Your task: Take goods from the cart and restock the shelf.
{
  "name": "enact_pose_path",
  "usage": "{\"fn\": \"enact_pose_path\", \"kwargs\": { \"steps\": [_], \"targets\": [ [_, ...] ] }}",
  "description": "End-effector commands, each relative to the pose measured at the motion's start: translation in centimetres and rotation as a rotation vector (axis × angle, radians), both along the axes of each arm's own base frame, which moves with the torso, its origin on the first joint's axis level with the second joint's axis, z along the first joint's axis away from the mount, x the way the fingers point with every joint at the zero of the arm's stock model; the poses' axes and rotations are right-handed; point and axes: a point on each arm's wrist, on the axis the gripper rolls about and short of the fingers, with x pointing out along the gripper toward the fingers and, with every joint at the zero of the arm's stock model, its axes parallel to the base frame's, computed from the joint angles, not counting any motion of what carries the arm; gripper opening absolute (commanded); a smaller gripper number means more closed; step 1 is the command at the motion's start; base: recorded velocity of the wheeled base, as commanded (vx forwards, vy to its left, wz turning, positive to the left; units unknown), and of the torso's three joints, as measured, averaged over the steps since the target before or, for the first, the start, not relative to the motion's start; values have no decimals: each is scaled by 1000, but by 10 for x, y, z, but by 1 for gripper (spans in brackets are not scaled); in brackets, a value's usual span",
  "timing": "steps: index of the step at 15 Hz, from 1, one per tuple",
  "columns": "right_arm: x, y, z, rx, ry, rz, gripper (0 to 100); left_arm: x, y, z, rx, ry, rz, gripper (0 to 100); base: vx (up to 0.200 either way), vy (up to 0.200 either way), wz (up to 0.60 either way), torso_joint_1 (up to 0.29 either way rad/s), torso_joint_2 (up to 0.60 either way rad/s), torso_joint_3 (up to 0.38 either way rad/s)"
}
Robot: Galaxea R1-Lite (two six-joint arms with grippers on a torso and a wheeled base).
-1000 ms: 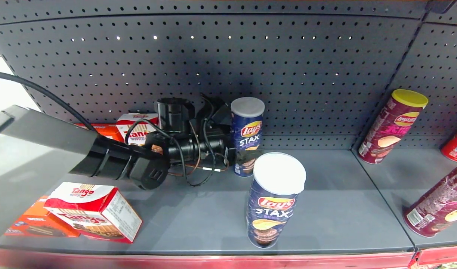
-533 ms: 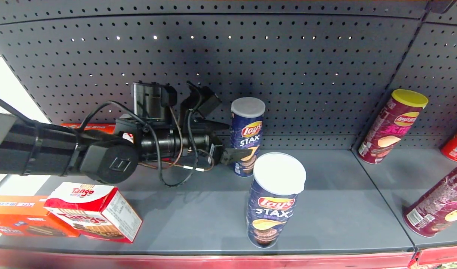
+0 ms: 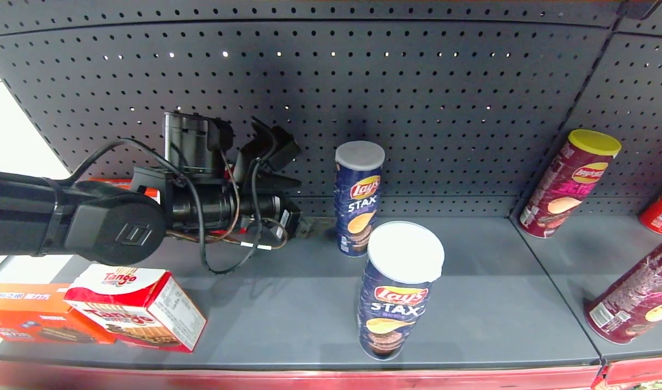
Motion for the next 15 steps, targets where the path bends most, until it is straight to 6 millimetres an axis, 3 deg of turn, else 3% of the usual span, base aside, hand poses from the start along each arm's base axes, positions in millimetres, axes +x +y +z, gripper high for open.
{"fn": "enact_pose_path", "kwargs": {
  "steps": [1,4,9,15],
  "targets": [
    [0,0,0,0,1,1,100,-2,7,7,7,-26,23,100,0,0,0,0,0,0],
    [0,0,0,0,1,1,100,0,9,8,32,-50,62,100,0,0,0,0,0,0],
    [0,0,0,0,1,1,100,-3,-5,7,22,-53,10,100,0,0,0,0,0,0],
    [0,0,0,0,1,1,100,14,-14,0,36,-53,56,100,0,0,0,0,0,0]
  ]
}}
